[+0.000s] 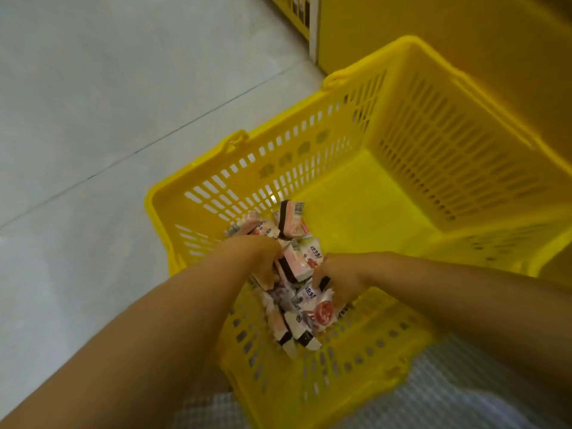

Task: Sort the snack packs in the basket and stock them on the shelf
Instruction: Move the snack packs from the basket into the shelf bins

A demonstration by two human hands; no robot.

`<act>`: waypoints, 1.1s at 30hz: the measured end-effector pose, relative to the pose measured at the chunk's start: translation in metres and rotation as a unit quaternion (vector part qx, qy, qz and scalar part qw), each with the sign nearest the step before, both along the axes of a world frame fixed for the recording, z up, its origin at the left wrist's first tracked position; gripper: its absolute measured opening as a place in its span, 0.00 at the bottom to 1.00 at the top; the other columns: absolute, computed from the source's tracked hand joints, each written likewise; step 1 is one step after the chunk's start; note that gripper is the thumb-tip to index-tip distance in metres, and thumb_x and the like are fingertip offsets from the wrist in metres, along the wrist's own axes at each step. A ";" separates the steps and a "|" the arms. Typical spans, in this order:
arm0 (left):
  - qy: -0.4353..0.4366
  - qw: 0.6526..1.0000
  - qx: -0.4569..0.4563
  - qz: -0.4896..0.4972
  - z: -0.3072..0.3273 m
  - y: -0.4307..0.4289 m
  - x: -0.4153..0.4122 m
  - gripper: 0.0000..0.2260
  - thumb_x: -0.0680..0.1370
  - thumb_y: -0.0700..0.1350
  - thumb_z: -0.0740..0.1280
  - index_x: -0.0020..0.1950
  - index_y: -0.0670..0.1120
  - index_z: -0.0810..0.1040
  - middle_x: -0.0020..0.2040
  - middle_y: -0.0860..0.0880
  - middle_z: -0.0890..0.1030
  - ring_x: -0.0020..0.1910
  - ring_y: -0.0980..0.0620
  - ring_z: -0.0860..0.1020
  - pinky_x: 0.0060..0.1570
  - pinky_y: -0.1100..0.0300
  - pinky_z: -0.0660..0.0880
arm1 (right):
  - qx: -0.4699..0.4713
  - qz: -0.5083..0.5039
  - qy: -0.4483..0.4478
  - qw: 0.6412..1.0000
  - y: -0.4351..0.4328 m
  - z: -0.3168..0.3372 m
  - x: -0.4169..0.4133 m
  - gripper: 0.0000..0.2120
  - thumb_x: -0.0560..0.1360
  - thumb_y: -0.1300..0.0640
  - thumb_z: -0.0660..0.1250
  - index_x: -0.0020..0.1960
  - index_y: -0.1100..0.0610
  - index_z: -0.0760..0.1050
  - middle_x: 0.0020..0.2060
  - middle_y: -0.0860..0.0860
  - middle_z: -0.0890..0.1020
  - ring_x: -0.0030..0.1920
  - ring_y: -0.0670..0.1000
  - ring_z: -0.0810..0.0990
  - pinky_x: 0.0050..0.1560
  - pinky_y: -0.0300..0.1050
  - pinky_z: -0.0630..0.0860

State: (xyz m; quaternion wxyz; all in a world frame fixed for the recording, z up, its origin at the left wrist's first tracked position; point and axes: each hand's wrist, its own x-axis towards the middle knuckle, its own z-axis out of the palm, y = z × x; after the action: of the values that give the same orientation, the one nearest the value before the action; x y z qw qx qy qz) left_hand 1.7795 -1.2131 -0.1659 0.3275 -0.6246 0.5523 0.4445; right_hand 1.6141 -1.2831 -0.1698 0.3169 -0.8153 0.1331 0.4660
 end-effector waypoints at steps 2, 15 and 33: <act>-0.004 1.000 0.016 -0.007 -0.001 -0.002 0.004 0.29 0.75 0.52 0.72 0.72 0.45 0.68 0.68 0.45 0.72 0.64 0.43 0.73 0.60 0.52 0.72 | 0.016 0.014 0.008 1.000 0.003 -0.006 -0.002 0.30 0.72 0.51 0.73 0.71 0.54 0.68 0.69 0.54 0.70 0.64 0.57 0.73 0.61 0.53 0.74; -0.076 0.993 0.027 -0.085 -0.016 0.012 -0.009 0.23 0.78 0.52 0.66 0.72 0.48 0.69 0.65 0.46 0.75 0.61 0.45 0.74 0.59 0.51 0.75 | 0.008 -0.139 -0.019 0.990 -0.038 0.005 -0.017 0.13 0.71 0.49 0.73 0.35 0.56 0.74 0.33 0.51 0.73 0.32 0.50 0.69 0.36 0.44 0.66; 0.287 0.852 -0.099 0.427 0.071 -0.016 -0.007 0.24 0.77 0.64 0.60 0.67 0.52 0.70 0.64 0.44 0.74 0.58 0.47 0.74 0.58 0.52 0.71 | 0.115 -0.520 -0.141 0.834 -0.112 0.092 -0.052 0.07 0.74 0.60 0.67 0.51 0.60 0.77 0.42 0.54 0.83 0.38 0.47 0.81 0.34 0.35 0.74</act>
State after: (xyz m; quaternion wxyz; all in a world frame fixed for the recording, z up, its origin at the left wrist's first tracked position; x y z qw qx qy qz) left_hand 1.7725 -1.2295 -0.0952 -0.1310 -0.6727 0.3414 0.6433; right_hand 1.5621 -1.3953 -0.0773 0.6195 -0.6401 0.4371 0.1246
